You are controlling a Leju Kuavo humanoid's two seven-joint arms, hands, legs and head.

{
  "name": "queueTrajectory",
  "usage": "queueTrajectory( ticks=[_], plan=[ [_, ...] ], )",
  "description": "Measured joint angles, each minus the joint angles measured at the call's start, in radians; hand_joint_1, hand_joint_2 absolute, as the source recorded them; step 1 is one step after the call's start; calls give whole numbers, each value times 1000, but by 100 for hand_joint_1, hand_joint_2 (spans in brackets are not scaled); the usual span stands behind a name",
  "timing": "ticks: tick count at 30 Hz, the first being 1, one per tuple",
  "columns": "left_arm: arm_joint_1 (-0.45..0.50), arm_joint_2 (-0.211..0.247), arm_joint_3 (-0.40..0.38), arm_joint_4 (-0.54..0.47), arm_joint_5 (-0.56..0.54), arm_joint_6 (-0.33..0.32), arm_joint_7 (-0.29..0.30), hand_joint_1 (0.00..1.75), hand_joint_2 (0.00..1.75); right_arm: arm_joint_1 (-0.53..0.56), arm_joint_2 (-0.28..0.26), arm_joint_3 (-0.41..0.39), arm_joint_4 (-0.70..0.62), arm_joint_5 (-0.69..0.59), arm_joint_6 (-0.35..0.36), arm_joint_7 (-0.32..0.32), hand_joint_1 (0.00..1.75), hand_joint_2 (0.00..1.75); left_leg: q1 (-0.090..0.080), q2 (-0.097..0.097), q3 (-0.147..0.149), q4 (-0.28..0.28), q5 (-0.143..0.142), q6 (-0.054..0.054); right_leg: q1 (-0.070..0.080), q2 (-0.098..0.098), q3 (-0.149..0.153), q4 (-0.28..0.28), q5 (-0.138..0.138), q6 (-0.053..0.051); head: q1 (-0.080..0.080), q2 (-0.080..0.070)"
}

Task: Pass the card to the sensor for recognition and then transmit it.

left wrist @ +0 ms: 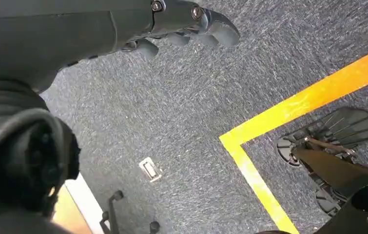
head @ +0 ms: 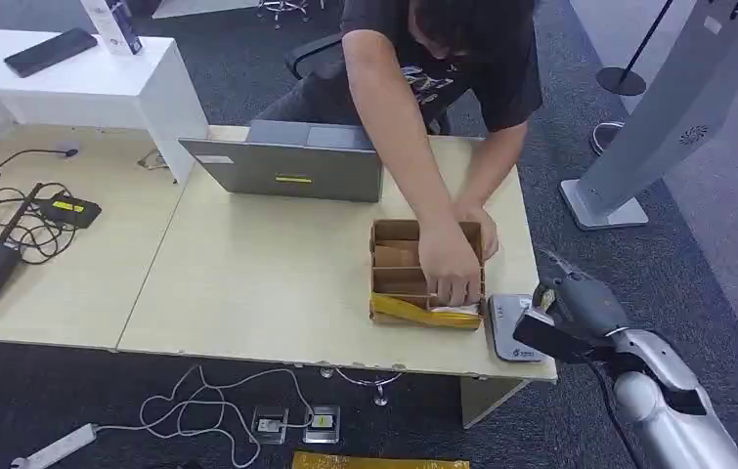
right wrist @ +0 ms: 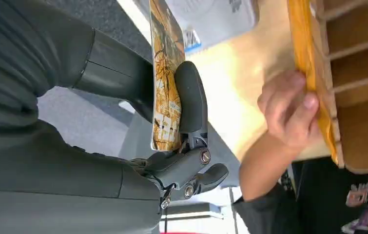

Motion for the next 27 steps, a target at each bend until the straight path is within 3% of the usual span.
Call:
queueTrajectory(
  ticks=[27],
  plan=[
    [-1, 0, 0, 0, -25, 0, -2, 0, 0, 31, 0, 44, 15, -10, -24, 6, 175, 175, 0, 0, 0, 0, 0, 0, 0, 0, 0, 0, 0, 0, 0, 0]
  ],
)
